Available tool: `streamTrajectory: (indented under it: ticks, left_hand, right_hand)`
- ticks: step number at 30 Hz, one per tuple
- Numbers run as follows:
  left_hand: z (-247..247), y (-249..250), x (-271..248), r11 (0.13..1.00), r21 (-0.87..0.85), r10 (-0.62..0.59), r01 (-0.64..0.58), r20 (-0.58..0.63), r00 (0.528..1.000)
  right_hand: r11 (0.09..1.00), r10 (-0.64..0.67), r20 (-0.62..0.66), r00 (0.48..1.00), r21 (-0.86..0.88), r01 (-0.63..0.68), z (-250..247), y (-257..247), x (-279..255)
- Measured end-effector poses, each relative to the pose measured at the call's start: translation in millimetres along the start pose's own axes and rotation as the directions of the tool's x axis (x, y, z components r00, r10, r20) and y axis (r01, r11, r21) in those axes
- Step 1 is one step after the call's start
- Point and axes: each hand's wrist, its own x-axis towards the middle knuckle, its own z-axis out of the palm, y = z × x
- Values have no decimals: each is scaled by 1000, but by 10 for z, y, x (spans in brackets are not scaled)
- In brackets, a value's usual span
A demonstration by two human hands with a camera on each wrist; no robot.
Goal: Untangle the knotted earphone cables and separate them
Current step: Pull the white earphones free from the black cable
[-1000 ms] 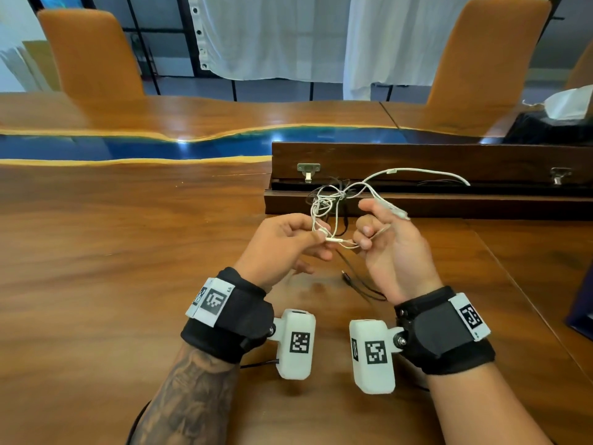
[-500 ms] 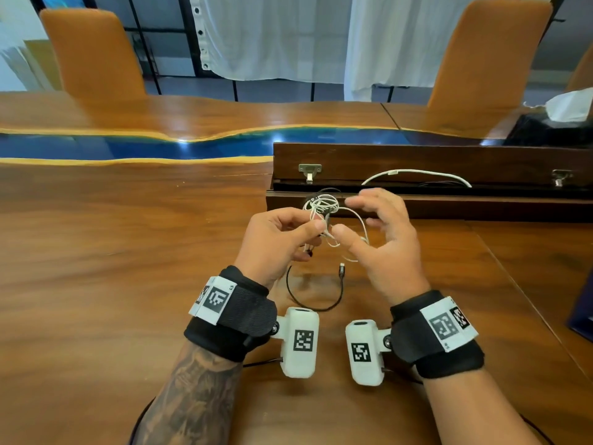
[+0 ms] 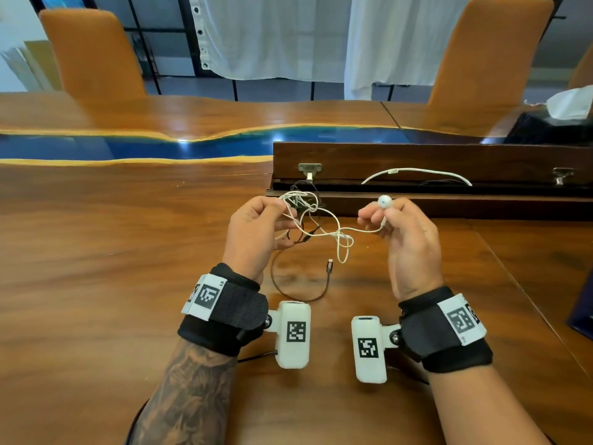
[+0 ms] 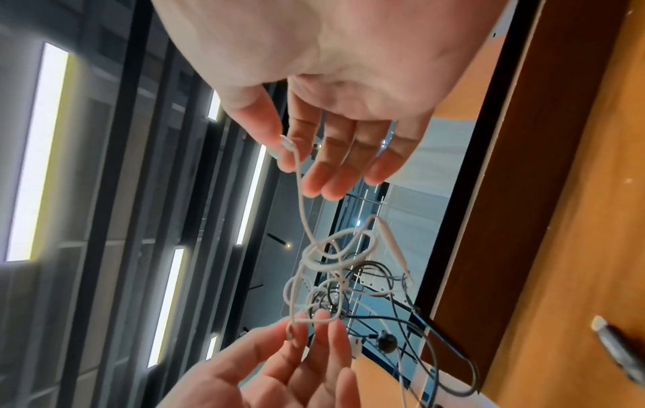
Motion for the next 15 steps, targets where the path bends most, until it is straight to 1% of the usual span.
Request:
streamTrajectory:
  ticks: [1, 3, 5, 7, 9, 11, 13, 15]
  left_hand:
    - [-1, 5, -1, 1000, -13, 6, -6, 6, 1000]
    - [9, 13, -17, 1000, -24, 13, -12, 39, 999]
    - [27, 21, -39, 999, -16, 39, -37, 76, 996]
    - [53, 29, -53, 997, -11, 75, -74, 110, 991]
    - [76, 37, -68, 995, -15, 95, -94, 148, 984]
    - [88, 35, -84, 995, -23, 101, -99, 204, 974]
    - [88, 36, -99, 995, -35, 101, -95, 263, 960]
    - [70, 40, -100, 995, -27, 99, -95, 285, 953]
  right_hand:
    - [1000, -6, 25, 1000, 17, 6, -10, -1, -5]
    - [998, -24, 36, 999, -61, 26, -3, 21, -24]
    - [983, -39, -13, 999, -179, 36, 21, 57, -30]
    - [966, -85, -55, 995, -251, 68, 30, 90, -18]
    - [956, -83, -42, 996, -285, 68, 18, 106, -6]
    - [952, -33, 60, 998, -301, 49, 10, 108, -8]
    - [962, 10, 198, 980, -270, 45, 25, 97, -29]
    - [974, 33, 287, 957, -224, 33, 53, 72, -48]
